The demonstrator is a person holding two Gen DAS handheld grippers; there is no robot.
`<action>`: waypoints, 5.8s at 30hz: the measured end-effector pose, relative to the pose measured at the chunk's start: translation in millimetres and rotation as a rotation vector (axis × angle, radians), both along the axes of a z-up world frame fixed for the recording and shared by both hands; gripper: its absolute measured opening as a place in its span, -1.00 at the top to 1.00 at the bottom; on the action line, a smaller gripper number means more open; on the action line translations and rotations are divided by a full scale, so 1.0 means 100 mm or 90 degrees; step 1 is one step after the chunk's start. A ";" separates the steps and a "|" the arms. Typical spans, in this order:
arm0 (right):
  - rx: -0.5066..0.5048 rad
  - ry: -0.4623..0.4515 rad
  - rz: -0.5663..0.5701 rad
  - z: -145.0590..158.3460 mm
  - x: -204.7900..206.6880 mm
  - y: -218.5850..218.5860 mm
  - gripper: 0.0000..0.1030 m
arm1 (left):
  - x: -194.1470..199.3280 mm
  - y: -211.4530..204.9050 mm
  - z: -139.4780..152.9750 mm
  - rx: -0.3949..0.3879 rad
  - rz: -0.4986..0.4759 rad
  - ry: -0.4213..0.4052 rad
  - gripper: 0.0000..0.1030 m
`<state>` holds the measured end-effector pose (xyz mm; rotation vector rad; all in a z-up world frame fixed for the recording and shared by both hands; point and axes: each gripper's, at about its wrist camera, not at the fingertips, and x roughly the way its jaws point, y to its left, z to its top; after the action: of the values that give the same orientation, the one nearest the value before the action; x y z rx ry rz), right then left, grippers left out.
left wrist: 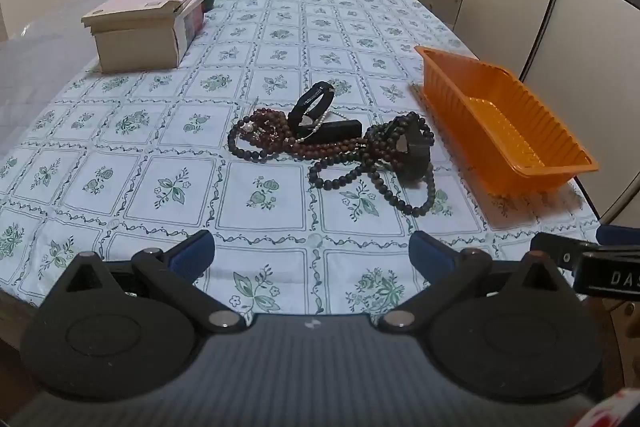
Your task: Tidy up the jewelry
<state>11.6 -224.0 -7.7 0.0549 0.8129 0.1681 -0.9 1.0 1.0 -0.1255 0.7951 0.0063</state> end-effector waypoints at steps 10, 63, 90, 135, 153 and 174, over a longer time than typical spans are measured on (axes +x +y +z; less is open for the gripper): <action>-0.002 0.000 0.001 0.00 0.01 0.01 -1.00 | 0.03 0.02 -0.02 0.012 -0.003 0.005 -0.98; 0.003 -0.001 -0.006 -0.01 0.01 -0.01 -1.00 | 0.00 -0.01 0.03 0.016 0.000 -0.001 -0.98; 0.007 0.001 -0.010 -0.03 0.02 -0.05 -1.00 | 0.01 -0.01 0.01 0.014 -0.001 0.001 -0.98; 0.301 -0.065 -0.235 -0.60 1.28 -1.92 0.50 | 0.68 -0.01 -0.40 -0.127 -0.021 0.034 -0.98; 0.087 -0.105 -0.136 -0.06 1.23 -1.36 0.90 | 0.61 0.01 -0.31 -0.098 -0.036 0.019 -0.98; -0.298 -0.180 0.064 -0.04 1.02 -0.57 0.93 | 0.84 0.06 -0.42 0.005 -0.137 -0.002 -0.70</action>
<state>113.8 -281.4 -11.3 -0.4432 0.5558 0.0742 83.5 7.0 -41.3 -0.0321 0.8020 -0.1940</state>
